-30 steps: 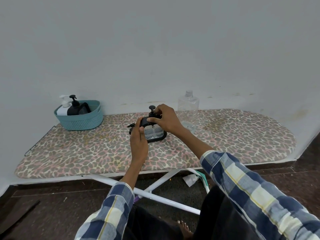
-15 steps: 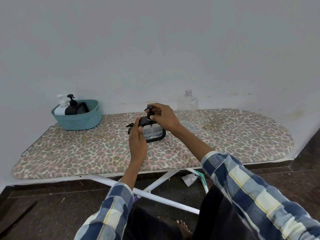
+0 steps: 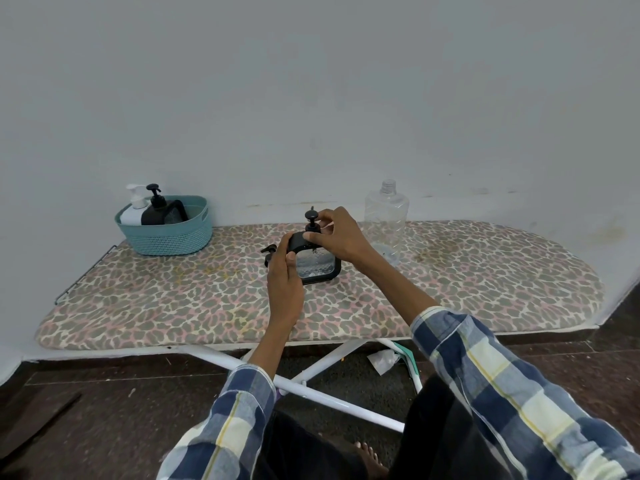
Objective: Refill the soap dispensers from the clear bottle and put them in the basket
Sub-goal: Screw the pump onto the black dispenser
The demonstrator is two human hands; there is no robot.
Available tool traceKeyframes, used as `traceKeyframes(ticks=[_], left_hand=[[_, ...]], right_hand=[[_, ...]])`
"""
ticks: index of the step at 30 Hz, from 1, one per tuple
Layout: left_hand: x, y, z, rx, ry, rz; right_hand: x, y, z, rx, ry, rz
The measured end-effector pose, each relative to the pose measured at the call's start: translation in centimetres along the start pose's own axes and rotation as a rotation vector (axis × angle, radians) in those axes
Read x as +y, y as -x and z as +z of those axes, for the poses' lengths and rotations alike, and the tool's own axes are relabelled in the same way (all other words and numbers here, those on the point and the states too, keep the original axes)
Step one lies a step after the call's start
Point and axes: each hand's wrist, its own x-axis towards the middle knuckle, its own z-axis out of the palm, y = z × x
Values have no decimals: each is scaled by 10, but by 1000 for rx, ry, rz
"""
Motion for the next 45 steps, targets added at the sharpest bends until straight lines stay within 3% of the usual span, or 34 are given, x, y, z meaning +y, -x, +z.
traceKeyframes(ticks=[4,13,20,30,38,45], left_hand=[[-9,-4,1,-5,23,0],[-5,-3,1,-5,7,6],[-13,-5,2,1,34,25],[-13,-6,2,5,44,20],[-9,-4,1,0,49,26],[-9,-4,1,1,23,21]], right_hand=[[0,1,-5,-110,-39,43],[-1,12,9,114,-37,-8],[3,6,-6,-84,-11,20],[9,15,3,22,-85,25],[5,7,-10,-99,-29,-25],[12,9,9,70,-104,22]])
